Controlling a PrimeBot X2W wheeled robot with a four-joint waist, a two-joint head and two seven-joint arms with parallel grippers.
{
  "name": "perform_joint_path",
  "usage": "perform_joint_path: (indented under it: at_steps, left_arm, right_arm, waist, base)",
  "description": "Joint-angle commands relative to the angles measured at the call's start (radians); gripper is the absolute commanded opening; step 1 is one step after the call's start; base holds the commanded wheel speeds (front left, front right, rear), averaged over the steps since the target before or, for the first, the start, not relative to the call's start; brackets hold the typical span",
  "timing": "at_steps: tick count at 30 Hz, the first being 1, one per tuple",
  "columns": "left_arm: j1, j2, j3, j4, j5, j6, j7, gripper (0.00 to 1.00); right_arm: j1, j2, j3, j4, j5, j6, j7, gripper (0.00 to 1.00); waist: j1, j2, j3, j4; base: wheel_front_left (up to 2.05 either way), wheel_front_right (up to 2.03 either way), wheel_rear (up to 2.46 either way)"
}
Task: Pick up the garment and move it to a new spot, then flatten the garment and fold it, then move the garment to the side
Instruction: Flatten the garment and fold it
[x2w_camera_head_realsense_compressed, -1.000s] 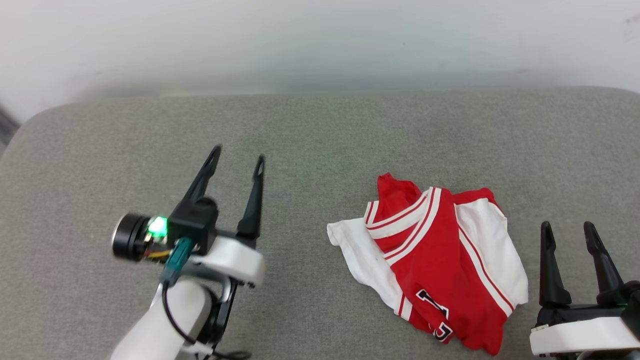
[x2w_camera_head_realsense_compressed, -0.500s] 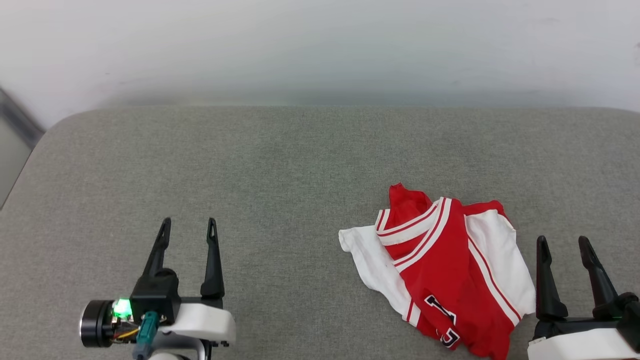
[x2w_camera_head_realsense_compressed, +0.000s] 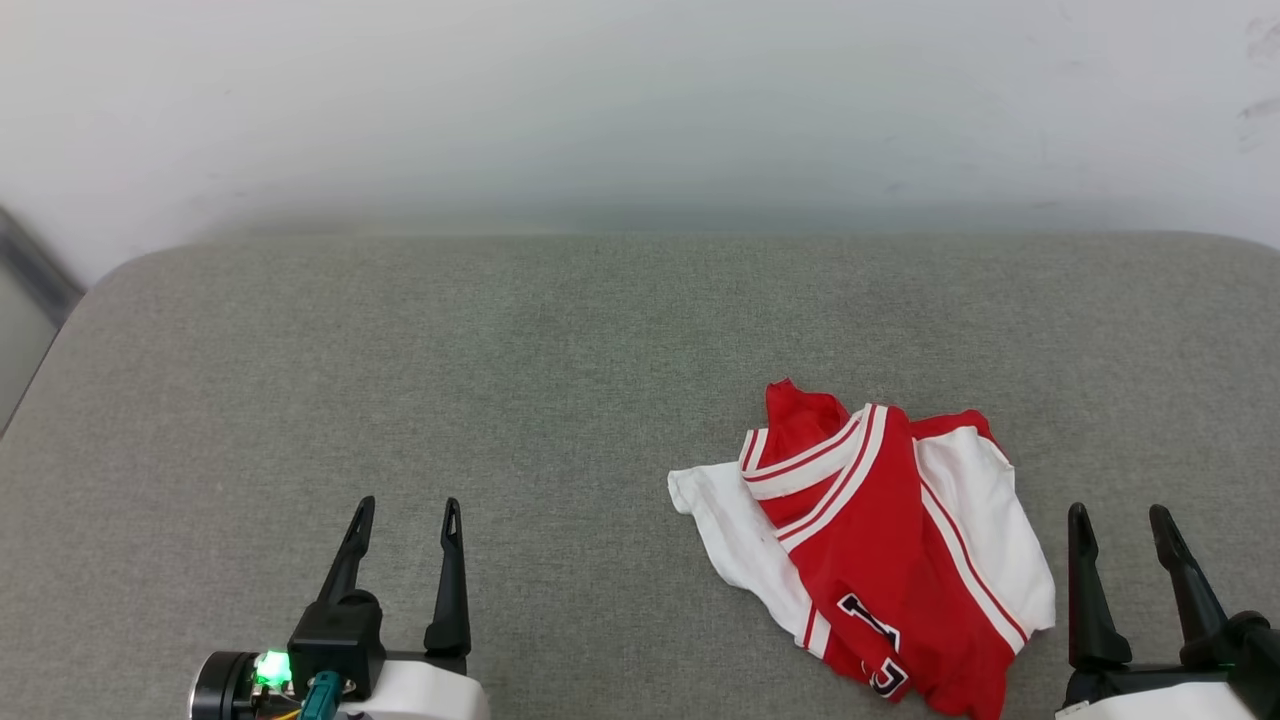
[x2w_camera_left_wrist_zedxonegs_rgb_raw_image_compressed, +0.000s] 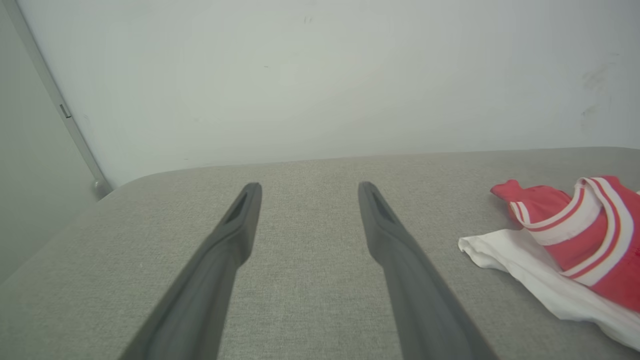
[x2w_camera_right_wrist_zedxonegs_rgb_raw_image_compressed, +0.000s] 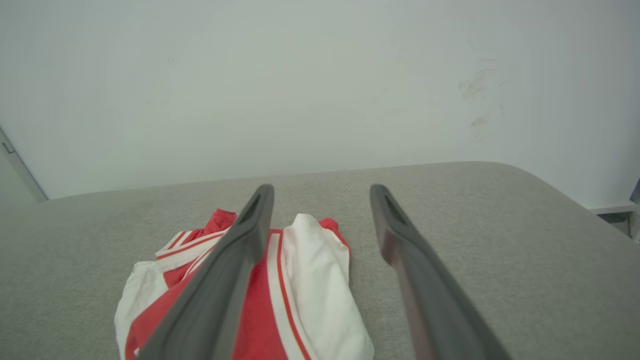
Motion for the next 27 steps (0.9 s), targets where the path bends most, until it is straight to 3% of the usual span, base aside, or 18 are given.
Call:
perform_joint_path:
  at_steps: [1,9,18,23,27]
  left_arm:
    - [0.012,-0.005,0.011,0.004,0.011,-0.011,-0.003,1.00]
    - [-0.048,-0.014,0.043,0.029,0.033,-0.069,-0.003,1.00]
    - [-0.337,0.038,0.058,0.057,0.030,-0.210,-0.003,1.00]
    - [-0.517,0.075,0.006,0.142,0.033,-0.254,-0.003,1.00]
    - [-0.656,0.104,-0.080,0.246,0.002,-0.272,0.082,1.00]
  right_arm:
    - [0.008,0.002,0.001,0.001,0.002,0.000,-0.002,1.00]
    - [-0.005,0.003,0.005,-0.001,0.004,0.000,-0.002,1.00]
    - [-0.056,0.002,0.010,-0.021,-0.014,0.000,-0.002,1.00]
    - [-0.084,0.003,0.004,-0.022,-0.021,0.000,-0.002,1.00]
    - [-0.093,0.003,0.005,-0.021,-0.021,0.000,-0.002,1.00]
  waist:
    - [0.0001,-0.0001,-0.002,-0.002]
    - [0.0001,-0.0001,0.007,-0.004]
    - [0.0001,-0.0001,0.071,-0.018]
    - [0.0001,-0.0001,0.116,-0.033]
    - [0.0001,-0.0001,0.139,-0.045]
  base:
    - [0.00,0.00,0.00]
    - [0.00,0.00,0.00]
    - [0.00,0.00,0.00]
    - [0.00,0.00,0.00]
    - [0.00,0.00,0.00]
